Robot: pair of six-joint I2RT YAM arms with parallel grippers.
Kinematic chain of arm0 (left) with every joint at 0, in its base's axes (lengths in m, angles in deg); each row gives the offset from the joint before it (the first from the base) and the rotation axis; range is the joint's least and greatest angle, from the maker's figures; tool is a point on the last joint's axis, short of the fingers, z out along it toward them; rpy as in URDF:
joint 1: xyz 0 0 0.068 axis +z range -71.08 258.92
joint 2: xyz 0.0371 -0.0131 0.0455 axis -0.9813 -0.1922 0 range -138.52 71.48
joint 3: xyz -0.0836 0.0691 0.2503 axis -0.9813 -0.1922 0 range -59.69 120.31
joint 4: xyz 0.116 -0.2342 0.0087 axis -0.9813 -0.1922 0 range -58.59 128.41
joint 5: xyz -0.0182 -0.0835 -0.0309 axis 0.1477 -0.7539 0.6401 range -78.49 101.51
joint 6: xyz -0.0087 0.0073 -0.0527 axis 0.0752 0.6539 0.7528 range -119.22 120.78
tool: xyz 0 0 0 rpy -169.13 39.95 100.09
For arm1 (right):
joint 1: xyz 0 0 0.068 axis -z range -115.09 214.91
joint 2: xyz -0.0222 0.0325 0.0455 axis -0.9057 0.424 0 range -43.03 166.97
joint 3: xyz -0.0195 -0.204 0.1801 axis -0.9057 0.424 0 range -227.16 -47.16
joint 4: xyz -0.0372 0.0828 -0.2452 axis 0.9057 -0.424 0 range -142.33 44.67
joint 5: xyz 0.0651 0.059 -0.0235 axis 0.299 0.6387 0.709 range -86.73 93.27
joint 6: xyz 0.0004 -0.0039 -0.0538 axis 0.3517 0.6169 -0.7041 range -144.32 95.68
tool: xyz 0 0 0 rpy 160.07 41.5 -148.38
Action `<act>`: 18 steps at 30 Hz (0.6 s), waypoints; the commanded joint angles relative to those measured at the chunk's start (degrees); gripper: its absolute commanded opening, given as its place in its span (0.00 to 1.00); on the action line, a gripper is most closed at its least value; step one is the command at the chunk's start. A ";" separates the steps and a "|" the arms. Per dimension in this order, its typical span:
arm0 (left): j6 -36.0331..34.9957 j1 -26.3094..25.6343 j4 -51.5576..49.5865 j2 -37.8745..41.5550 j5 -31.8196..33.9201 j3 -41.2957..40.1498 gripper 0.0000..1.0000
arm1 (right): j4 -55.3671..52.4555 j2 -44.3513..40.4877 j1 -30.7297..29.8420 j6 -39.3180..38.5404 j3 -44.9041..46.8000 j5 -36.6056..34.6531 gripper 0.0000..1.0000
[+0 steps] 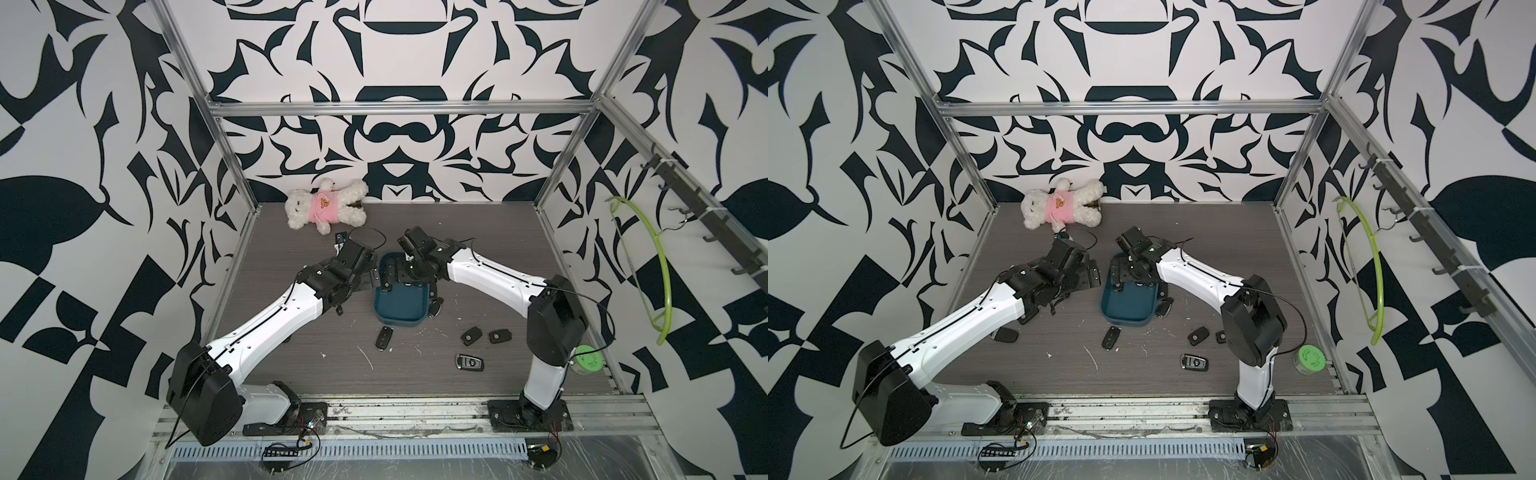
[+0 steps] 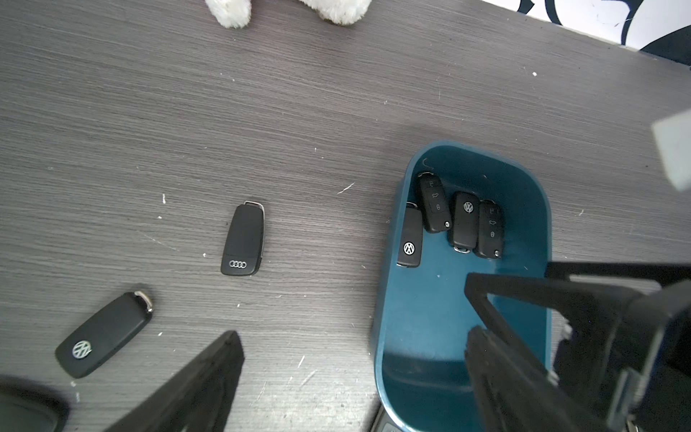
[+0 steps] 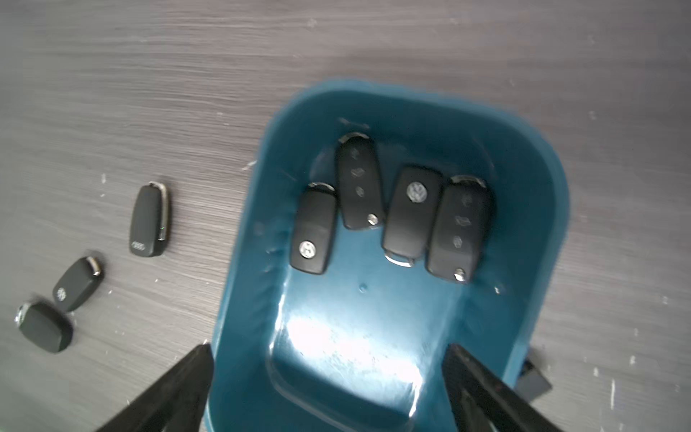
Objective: Place the car key into the storage box
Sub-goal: Pick up the car key from the center of the board.
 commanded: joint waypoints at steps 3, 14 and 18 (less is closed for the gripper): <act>1.29 1.43 0.04 0.06 -1.05 -0.79 0.99 | -0.17 -4.54 0.09 -0.35 2.40 -3.43 1.00; 2.51 9.11 -1.73 1.17 -5.73 -7.71 0.99 | 9.87 -15.45 0.07 -2.67 14.05 -7.93 1.00; -0.24 11.84 -0.68 -1.29 -8.70 -8.92 0.96 | 9.17 -18.48 0.09 -3.45 15.61 -8.48 1.00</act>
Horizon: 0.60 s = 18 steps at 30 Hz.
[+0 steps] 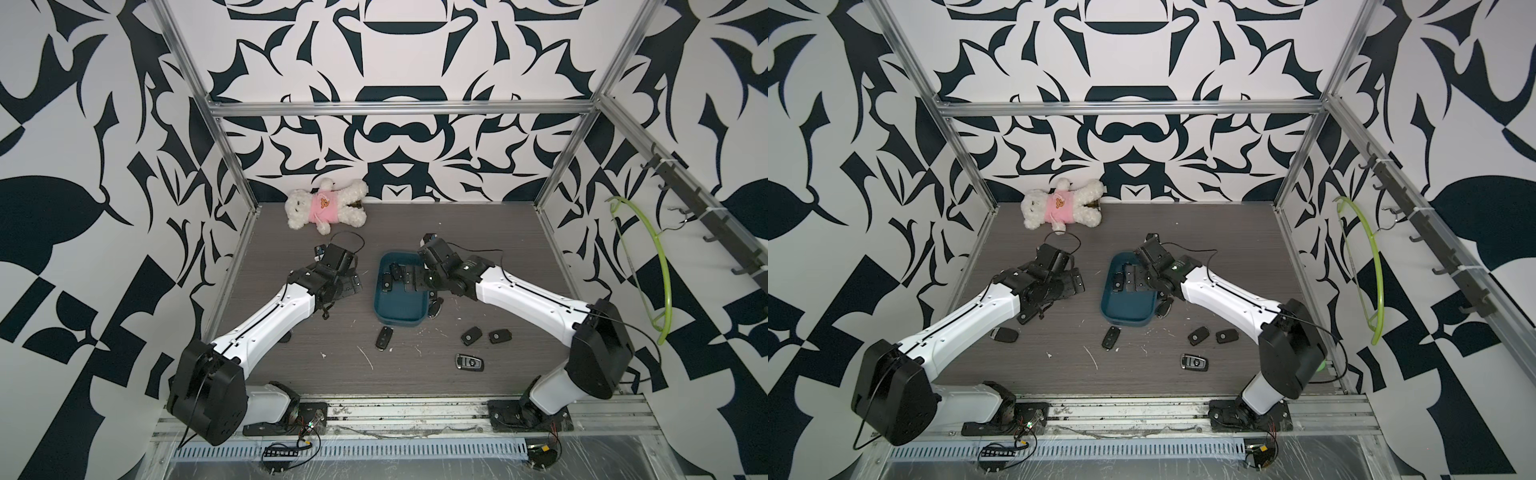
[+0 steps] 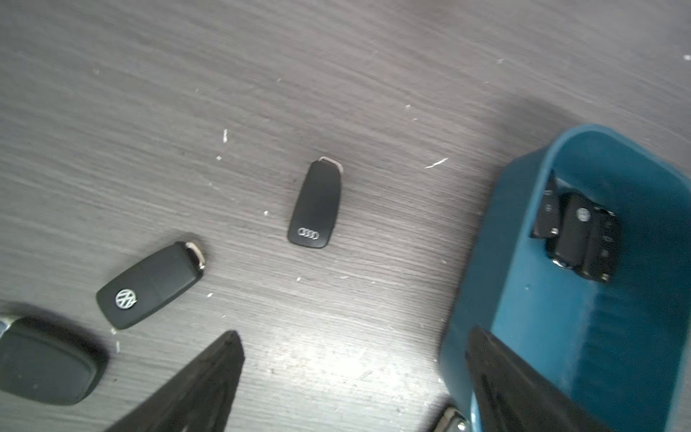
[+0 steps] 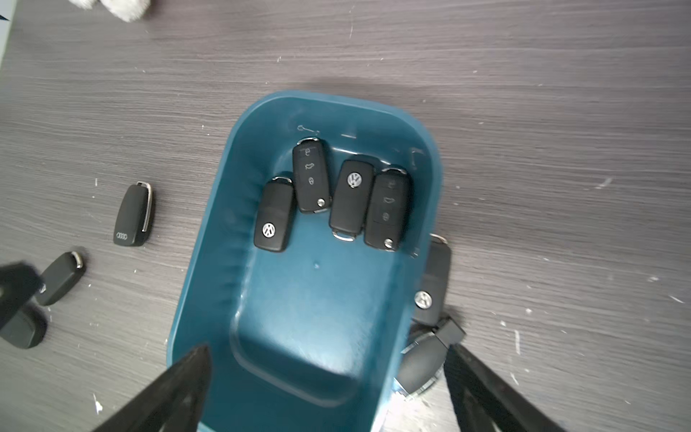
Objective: Place the car key into the storage box
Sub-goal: Pick up the car key from the center of the board.
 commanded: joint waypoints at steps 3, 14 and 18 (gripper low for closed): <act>-4.06 2.76 0.36 -4.64 -3.84 -0.04 0.91 | -1.35 -2.59 0.07 -2.22 -1.68 -2.48 1.00; -11.00 8.86 4.48 -14.91 -8.42 1.49 0.66 | -2.12 -7.37 0.09 -1.39 0.68 -5.27 1.00; -12.95 9.84 5.20 -18.29 -9.57 3.04 0.61 | -2.58 -7.45 0.07 -0.76 0.68 -5.36 1.00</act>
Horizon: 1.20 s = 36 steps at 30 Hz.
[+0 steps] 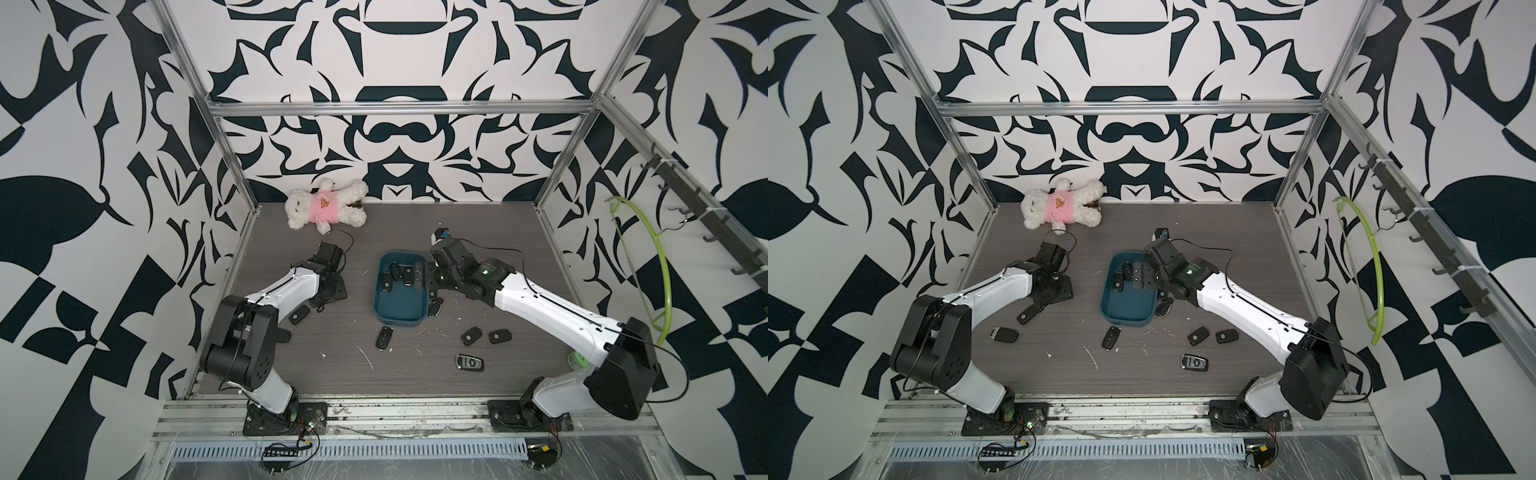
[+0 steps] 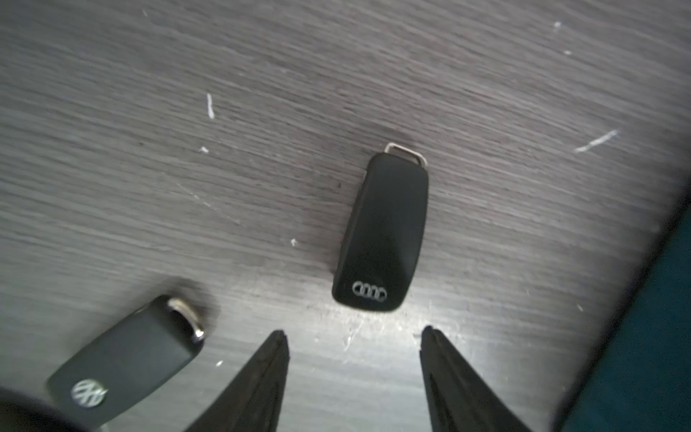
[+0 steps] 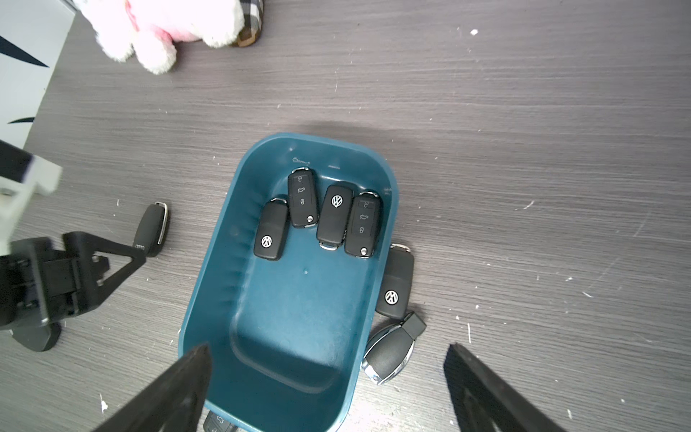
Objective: Place the car key into the storage box
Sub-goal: Pick up the car key from the center of the board.
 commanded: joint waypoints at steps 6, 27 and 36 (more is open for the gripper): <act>-4.09 2.73 1.23 -5.61 -3.25 3.81 0.55 | -1.10 -1.17 0.07 0.80 0.29 -1.85 1.00; -6.46 2.96 0.91 -11.61 -3.24 8.33 0.46 | -1.38 -0.69 0.06 1.35 0.45 -1.85 1.00; -5.45 2.71 -0.67 -7.32 -3.51 6.90 0.36 | -1.23 -0.16 0.05 1.51 0.46 -1.70 1.00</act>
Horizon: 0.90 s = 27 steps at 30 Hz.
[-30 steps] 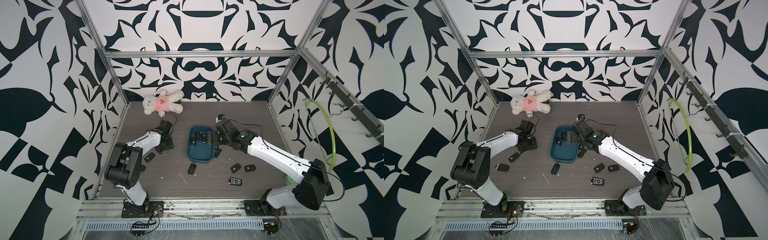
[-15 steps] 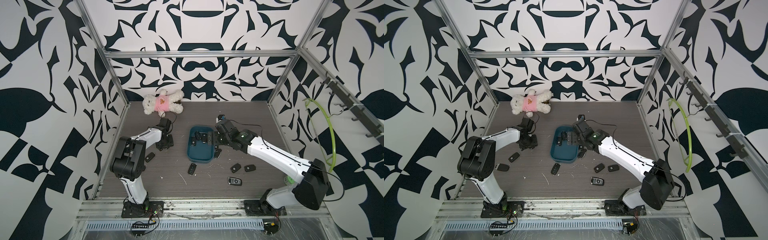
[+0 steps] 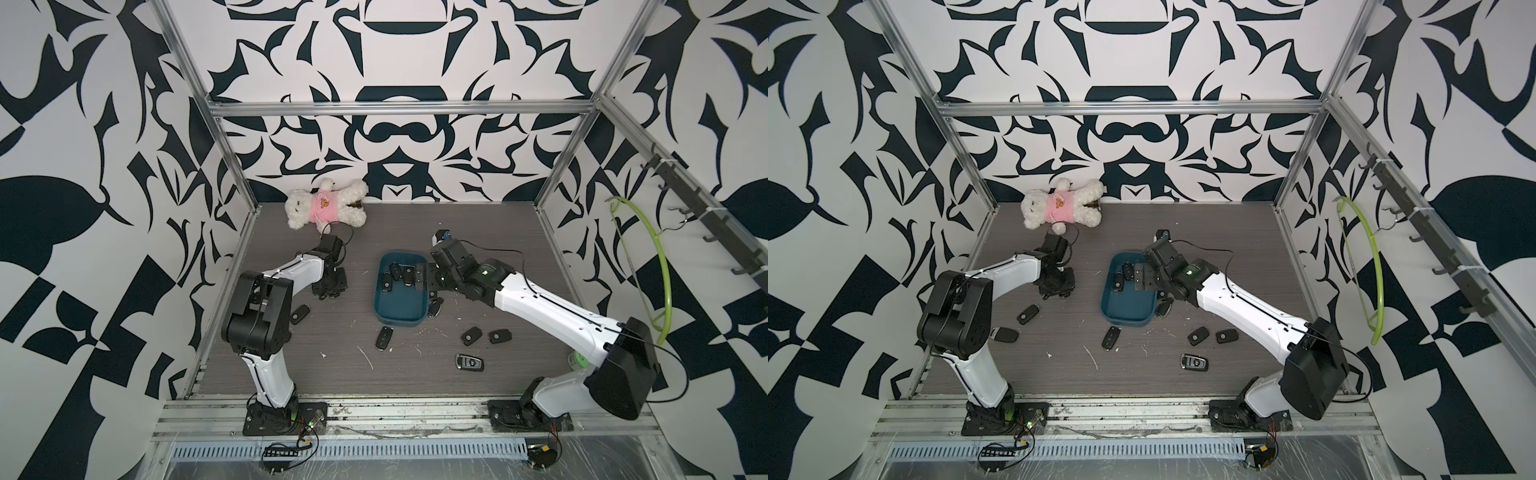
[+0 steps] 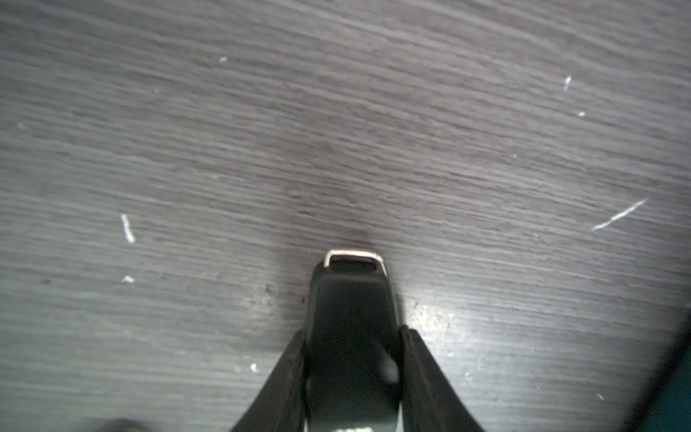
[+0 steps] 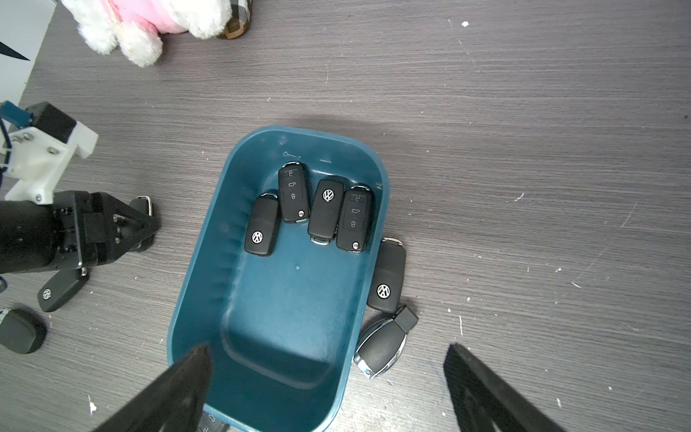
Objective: Place the car key into the storage box
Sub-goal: Pick up the car key from the center of the board.
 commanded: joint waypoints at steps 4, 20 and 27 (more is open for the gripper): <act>1.29 -1.43 -3.96 6.37 -0.50 -1.08 0.36 | -0.06 -0.34 0.09 1.53 0.47 -1.49 1.00; 10.25 -19.25 -9.93 11.15 2.08 8.03 0.36 | -1.19 -6.00 0.10 3.17 5.42 -5.52 1.00; 11.89 -25.77 -9.84 2.78 1.56 15.44 0.36 | -2.79 -10.31 0.10 3.77 7.98 -7.77 1.00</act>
